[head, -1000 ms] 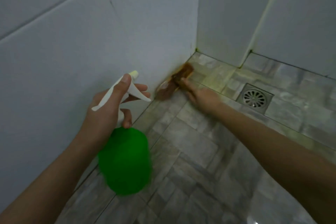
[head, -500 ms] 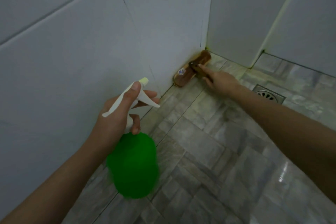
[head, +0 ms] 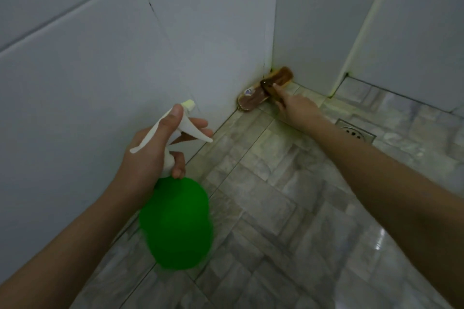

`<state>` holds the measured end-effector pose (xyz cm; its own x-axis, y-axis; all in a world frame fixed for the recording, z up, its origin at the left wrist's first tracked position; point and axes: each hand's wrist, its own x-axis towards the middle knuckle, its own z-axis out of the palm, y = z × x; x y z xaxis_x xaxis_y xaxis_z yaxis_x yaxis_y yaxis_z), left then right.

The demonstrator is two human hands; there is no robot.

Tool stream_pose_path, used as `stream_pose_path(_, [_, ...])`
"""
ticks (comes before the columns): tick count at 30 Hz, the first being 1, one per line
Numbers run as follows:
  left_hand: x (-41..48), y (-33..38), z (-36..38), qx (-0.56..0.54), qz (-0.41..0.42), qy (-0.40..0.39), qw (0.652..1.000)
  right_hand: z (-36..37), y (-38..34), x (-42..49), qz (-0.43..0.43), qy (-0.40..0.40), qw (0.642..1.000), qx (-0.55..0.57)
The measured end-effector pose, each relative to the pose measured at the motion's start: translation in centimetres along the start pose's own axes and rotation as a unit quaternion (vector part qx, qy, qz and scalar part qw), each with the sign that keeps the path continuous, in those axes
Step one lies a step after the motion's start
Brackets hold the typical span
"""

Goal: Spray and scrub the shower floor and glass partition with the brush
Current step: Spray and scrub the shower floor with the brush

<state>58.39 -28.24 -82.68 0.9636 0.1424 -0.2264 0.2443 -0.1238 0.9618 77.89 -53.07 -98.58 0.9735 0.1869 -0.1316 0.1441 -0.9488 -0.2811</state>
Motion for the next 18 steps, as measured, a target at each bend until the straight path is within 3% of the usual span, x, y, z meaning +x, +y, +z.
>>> stream_pose_path(4, [0.1, 0.0, 1.1, -0.007, 0.006, -0.005, 1.000, 1.4, -1.6, -3.4, 0.088, 0.041, 0.980, 0.176])
stream_pose_path(9, [0.9, 0.2, 1.5, -0.014, 0.011, -0.008, 1.000, 2.6, -1.5, -7.0, 0.220, 0.222, 0.899, 0.305])
stream_pose_path(13, [1.8, 0.5, 1.5, -0.007, 0.021, -0.016, 1.000, 3.0, -2.5, -4.6, 0.280, 0.166, 0.895, 0.303])
stream_pose_path(18, [2.5, 0.2, 0.9, -0.003, 0.039, -0.012, 0.999, 0.6, -5.3, 1.3, 0.246, 0.072, 0.919, 0.300])
